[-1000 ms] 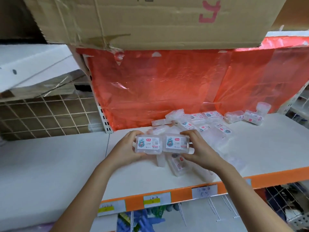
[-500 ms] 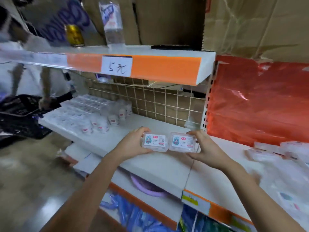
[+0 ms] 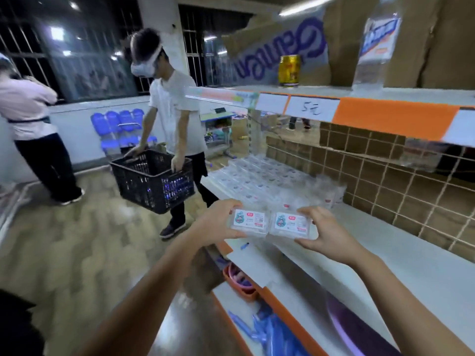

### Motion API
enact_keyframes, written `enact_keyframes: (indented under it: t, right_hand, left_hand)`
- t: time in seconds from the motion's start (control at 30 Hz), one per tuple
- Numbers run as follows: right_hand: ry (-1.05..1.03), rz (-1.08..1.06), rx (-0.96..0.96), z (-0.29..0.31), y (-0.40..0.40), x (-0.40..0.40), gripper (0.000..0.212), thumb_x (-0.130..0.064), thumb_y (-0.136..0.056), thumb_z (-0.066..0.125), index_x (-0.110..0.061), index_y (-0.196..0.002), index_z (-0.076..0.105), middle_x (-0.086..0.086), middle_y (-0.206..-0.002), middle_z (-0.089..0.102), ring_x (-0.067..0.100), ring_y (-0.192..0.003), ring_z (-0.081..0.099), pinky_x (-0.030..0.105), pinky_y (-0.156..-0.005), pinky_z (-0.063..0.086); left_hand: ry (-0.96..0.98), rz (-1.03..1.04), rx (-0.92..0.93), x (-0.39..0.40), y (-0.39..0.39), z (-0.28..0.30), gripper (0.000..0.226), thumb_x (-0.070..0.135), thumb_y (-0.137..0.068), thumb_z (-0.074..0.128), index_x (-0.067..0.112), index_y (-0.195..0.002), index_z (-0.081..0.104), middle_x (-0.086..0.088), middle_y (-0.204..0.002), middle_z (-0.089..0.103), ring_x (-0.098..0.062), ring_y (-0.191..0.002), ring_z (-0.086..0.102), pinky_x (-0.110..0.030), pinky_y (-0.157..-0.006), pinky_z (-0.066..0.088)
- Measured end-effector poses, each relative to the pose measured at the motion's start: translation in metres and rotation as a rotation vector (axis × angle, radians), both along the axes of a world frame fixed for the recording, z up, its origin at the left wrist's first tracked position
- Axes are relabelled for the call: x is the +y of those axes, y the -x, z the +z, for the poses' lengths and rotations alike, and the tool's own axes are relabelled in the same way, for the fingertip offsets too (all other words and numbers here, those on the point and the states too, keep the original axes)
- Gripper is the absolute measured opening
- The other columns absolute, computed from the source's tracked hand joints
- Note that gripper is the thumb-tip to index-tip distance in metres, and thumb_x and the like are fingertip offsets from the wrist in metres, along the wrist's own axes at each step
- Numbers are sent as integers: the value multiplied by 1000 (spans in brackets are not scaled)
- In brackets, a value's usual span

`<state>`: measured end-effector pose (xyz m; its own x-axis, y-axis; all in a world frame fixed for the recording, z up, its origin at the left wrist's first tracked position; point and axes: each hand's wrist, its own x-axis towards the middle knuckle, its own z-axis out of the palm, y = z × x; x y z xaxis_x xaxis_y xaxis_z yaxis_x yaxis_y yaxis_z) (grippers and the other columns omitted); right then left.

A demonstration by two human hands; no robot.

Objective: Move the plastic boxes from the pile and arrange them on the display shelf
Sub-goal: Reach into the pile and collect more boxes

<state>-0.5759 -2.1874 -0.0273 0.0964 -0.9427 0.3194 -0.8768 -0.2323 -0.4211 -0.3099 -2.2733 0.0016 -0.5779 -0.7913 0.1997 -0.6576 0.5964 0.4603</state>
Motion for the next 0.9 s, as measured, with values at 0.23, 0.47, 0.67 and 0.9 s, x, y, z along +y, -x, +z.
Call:
enact_keyframes:
  t: [0.23, 0.47, 0.67, 0.9]
  right_hand:
    - [-32, 34, 39, 12, -68, -92, 66, -36, -81, 71, -15, -136, 42, 2, -134, 46, 17, -125, 37, 18, -93, 25]
    - [-48, 46, 63, 15, -100, -182, 67, -36, -79, 73, -14, -135, 44, 5, -133, 49, 18, -122, 44, 20, -89, 29]
    - [-99, 3, 50, 19, -103, -265, 69, -35, -80, 72, -12, -136, 41, 6, -134, 46, 18, -120, 44, 22, -91, 32]
    - [-119, -105, 39, 30, -87, -336, 66, -29, -78, 75, -11, -134, 45, 10, -132, 49, 22, -121, 46, 24, -94, 33]
  left_hand:
    - [-21, 112, 34, -77, -75, -1, 63, 29, -68, 83, 13, -121, 55, 3, -110, 61, -12, -99, 59, -29, -82, 50]
    - [21, 158, -9, -156, -104, -4, 64, 29, -68, 83, 9, -122, 55, -4, -114, 62, -18, -102, 58, -37, -86, 50]
    - [19, 155, -26, -239, -105, -7, 61, 29, -71, 81, 9, -123, 55, -6, -112, 59, -22, -98, 57, -36, -84, 49]
    - [-21, 124, -34, -335, -83, -11, 59, 37, -67, 81, 19, -116, 54, 4, -102, 63, -13, -88, 59, -29, -71, 51]
